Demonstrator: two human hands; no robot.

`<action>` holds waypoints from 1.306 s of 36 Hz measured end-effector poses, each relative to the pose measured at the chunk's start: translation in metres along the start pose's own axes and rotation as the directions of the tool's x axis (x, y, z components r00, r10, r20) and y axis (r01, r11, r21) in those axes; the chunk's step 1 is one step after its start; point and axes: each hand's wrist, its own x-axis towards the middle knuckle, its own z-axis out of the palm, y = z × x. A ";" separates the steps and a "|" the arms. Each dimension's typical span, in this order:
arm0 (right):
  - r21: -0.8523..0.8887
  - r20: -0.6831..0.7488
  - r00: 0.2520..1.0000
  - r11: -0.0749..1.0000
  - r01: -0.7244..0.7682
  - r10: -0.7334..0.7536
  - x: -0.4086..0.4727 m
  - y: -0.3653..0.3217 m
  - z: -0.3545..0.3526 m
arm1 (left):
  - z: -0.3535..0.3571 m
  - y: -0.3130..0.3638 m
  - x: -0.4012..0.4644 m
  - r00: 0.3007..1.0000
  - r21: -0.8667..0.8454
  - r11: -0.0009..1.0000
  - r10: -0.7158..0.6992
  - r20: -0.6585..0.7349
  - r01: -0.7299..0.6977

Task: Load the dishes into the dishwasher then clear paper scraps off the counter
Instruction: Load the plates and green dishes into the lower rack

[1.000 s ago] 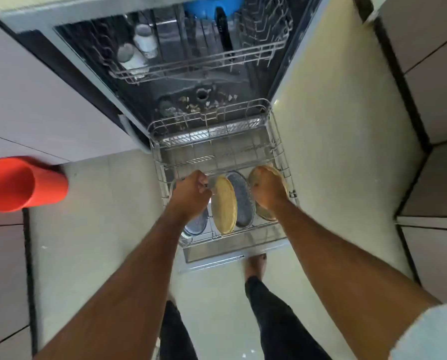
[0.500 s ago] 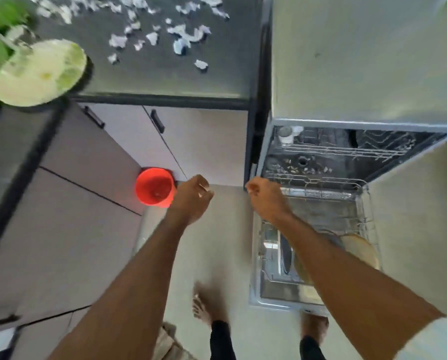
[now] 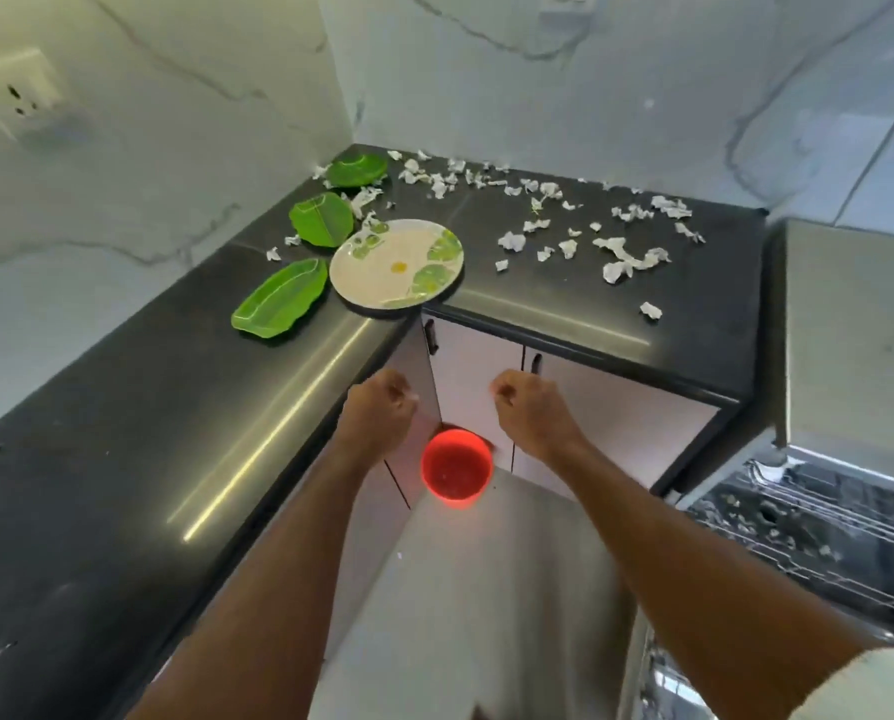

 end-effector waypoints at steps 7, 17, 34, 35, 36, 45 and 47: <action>-0.003 -0.015 0.996 0.996 0.085 -0.085 0.086 -0.050 0.008 | -0.041 -0.021 0.061 0.996 -0.010 0.999 -0.037 -0.076 0.037; 0.027 0.098 0.981 0.986 0.165 -0.167 0.220 -0.098 0.044 | -0.075 -0.055 0.167 0.974 -0.020 0.988 -0.154 -0.164 0.153; -0.003 0.222 0.965 0.989 0.147 -0.143 0.386 -0.172 0.133 | -0.123 -0.168 0.291 0.933 0.052 0.938 -0.333 -0.135 0.342; -0.005 0.235 0.962 0.989 0.145 -0.139 0.396 -0.176 0.140 | -0.125 -0.177 0.301 0.933 0.084 0.933 -0.338 -0.120 0.349; -0.012 0.247 0.959 0.990 0.144 -0.137 0.405 -0.180 0.146 | -0.128 -0.184 0.310 0.933 0.123 0.926 -0.347 -0.100 0.357; -0.040 0.272 0.961 0.997 0.060 -0.047 0.487 -0.204 0.184 | -0.143 -0.214 0.374 0.892 0.343 0.849 -0.447 0.061 0.402; -0.038 0.243 0.970 0.999 0.029 -0.019 0.503 -0.207 0.189 | -0.141 -0.219 0.381 0.882 0.349 0.842 -0.465 0.082 0.411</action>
